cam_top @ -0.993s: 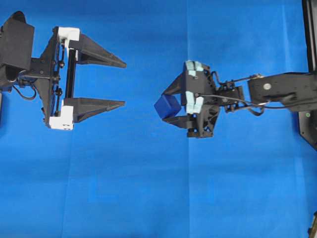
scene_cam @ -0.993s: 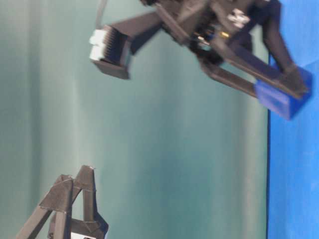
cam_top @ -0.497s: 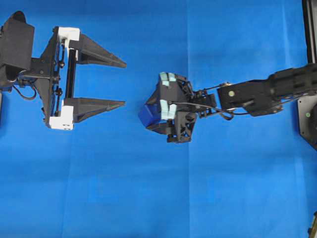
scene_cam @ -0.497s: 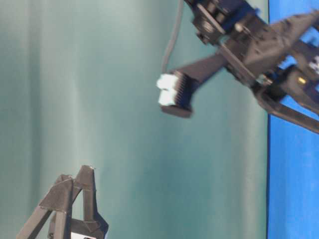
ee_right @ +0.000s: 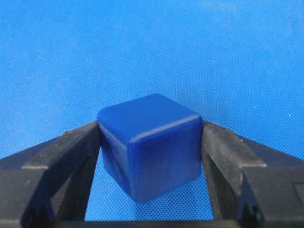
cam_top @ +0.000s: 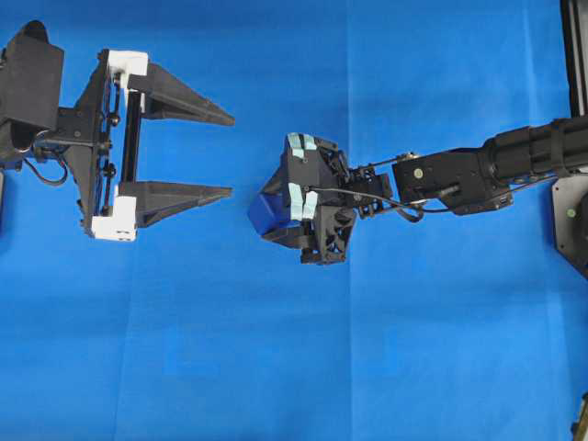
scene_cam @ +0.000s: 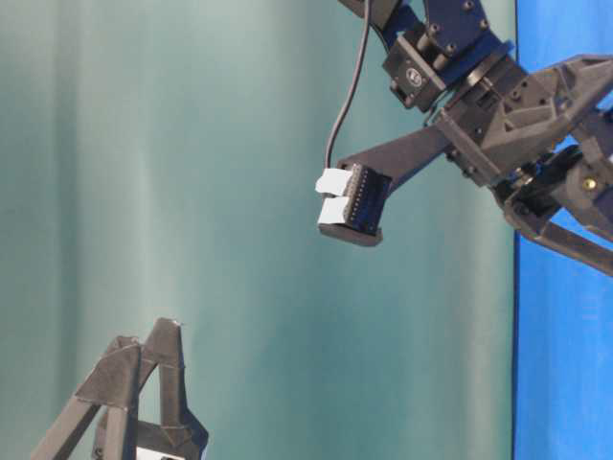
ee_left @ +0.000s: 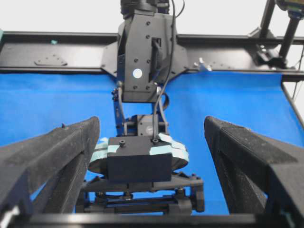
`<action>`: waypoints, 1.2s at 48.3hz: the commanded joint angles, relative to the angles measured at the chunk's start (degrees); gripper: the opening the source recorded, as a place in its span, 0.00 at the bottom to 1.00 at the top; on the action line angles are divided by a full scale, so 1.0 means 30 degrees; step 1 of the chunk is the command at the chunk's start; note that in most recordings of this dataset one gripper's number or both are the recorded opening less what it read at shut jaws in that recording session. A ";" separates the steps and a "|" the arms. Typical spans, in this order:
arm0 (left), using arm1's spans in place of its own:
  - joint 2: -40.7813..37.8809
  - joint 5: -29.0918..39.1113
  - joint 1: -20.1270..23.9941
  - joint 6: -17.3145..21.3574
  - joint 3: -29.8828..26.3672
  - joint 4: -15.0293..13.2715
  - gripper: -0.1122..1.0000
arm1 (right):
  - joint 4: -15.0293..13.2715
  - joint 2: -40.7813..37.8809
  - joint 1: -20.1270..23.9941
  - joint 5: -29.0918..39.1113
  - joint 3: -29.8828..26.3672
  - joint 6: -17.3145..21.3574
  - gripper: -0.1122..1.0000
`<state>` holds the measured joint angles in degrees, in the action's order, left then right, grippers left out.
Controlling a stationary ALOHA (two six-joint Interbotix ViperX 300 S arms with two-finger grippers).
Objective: Handover the blue block to the right arm after grasping it with the left arm, then place it in the designated position.
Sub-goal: 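Move the right gripper with the cube toward the table center and lower, then open the right gripper to release the cube on the table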
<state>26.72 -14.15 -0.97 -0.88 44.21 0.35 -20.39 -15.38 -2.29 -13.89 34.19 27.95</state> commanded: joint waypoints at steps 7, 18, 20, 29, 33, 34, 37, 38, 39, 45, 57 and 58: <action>0.0176 -0.0117 -0.0059 0.0000 -0.0234 0.0029 0.94 | 0.0059 0.0234 -0.0088 -0.0059 -0.0088 -0.0059 0.53; 0.0176 -0.0117 -0.0059 0.0000 -0.0264 0.0029 0.94 | 0.0059 0.0264 -0.0088 -0.0029 -0.0088 -0.0059 0.53; 0.0176 -0.0088 -0.0059 0.0000 -0.0264 0.0029 0.94 | 0.0059 0.0264 -0.0088 -0.0029 -0.0117 -0.0059 0.53; 0.0205 -0.0117 -0.0059 0.0000 -0.0234 0.0029 0.94 | 0.0059 0.0527 -0.0117 0.0029 -0.0088 -0.0059 0.83; 0.0205 -0.0088 -0.0059 0.0000 -0.0234 0.0029 0.94 | 0.0059 0.0527 -0.0117 0.0059 -0.0117 -0.0059 0.94; 0.0205 -0.0117 -0.0059 0.0000 -0.0234 0.0029 0.94 | 0.0059 0.0527 -0.0117 0.0088 -0.0117 -0.0059 0.93; 0.0205 -0.0088 -0.0059 0.0000 -0.0234 0.0029 0.94 | 0.0059 0.0557 -0.0117 0.0117 -0.0117 -0.0059 0.88; 0.0205 -0.0117 -0.0059 0.0000 -0.0234 0.0029 0.94 | 0.0059 0.0557 -0.0117 0.0146 -0.0117 -0.0059 0.86; 0.0205 -0.0117 -0.0059 0.0000 -0.0234 0.0029 0.94 | 0.0088 0.0586 -0.0117 0.0176 -0.0117 -0.0029 0.85; 0.0205 -0.0088 -0.0059 0.0000 -0.0234 0.0029 0.94 | 0.0059 0.0908 -0.0117 0.0176 -0.0029 -0.0059 0.86; 0.0205 -0.0117 -0.0059 0.0000 -0.0234 0.0029 0.94 | 0.0059 0.2373 -0.0088 0.0645 0.0205 -0.0029 0.86; 0.0234 -0.0117 -0.0059 0.0000 -0.0234 0.0029 0.94 | 0.0059 0.2607 -0.0059 0.0791 0.0234 -0.0059 0.86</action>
<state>26.72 -14.24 -0.97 -0.88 44.21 0.35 -20.30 -11.43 -2.55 -12.22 35.16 27.86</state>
